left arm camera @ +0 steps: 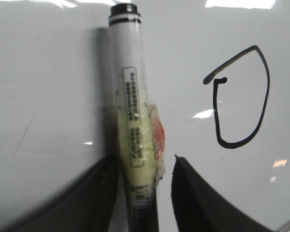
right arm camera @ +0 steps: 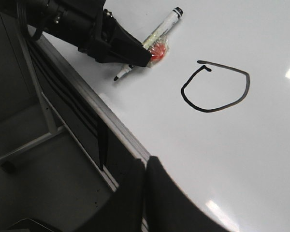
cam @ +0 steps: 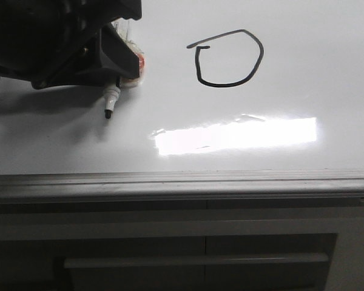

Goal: Write number 0 on whiteboard

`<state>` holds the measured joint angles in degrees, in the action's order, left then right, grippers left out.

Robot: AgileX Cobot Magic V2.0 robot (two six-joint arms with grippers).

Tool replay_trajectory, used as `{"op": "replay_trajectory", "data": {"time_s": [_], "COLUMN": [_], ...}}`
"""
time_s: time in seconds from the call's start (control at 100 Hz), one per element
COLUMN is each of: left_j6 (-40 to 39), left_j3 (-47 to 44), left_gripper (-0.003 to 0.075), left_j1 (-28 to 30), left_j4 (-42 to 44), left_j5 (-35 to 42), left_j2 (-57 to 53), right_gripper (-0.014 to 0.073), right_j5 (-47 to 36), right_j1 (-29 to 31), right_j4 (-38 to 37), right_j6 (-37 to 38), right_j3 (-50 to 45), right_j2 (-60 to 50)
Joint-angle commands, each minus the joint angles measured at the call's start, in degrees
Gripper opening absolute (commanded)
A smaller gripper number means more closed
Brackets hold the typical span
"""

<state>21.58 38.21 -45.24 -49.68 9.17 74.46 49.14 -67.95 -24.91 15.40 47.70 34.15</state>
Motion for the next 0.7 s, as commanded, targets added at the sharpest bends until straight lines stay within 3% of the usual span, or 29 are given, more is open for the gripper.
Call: {"op": "replay_trajectory", "data": {"time_s": [0.0, 0.17, 0.33, 0.54, 0.61, 0.69], "left_j6": [-0.5, -0.5, 0.1, 7.2, 11.1, 15.8], "left_j3": [1.0, 1.0, 1.0, 1.0, 1.0, 1.0], "left_gripper": [0.036, 0.0505, 0.05, 0.0312, 0.0211, 0.0034], "left_j1": [0.2, 0.2, -0.2, -0.6, -0.6, -0.6], "left_j4": [-1.0, -1.0, -1.0, -0.6, -0.3, 2.9], "left_j5": [4.0, 3.9, 3.3, -4.4, -9.2, -15.7], "left_j2": [-0.3, -0.6, -6.1, -21.0, -26.0, -31.1], "right_gripper": [-0.0056, -0.0056, -0.0056, -0.0056, -0.0056, -0.0056], "right_j5": [-4.2, -4.4, -7.4, -7.6, -7.6, -7.6], "right_j1": [0.3, 0.3, 0.3, 0.3, 0.3, 0.3], "right_j4": [-1.6, -1.6, -4.5, -15.4, -19.2, -22.6], "right_j6": [0.2, 0.6, 0.9, 8.0, 10.3, 11.2], "right_j3": [1.2, 1.2, 1.0, -2.4, -4.5, -7.1], "right_j2": [0.1, 0.1, -0.7, -6.9, -10.3, -14.3]}}
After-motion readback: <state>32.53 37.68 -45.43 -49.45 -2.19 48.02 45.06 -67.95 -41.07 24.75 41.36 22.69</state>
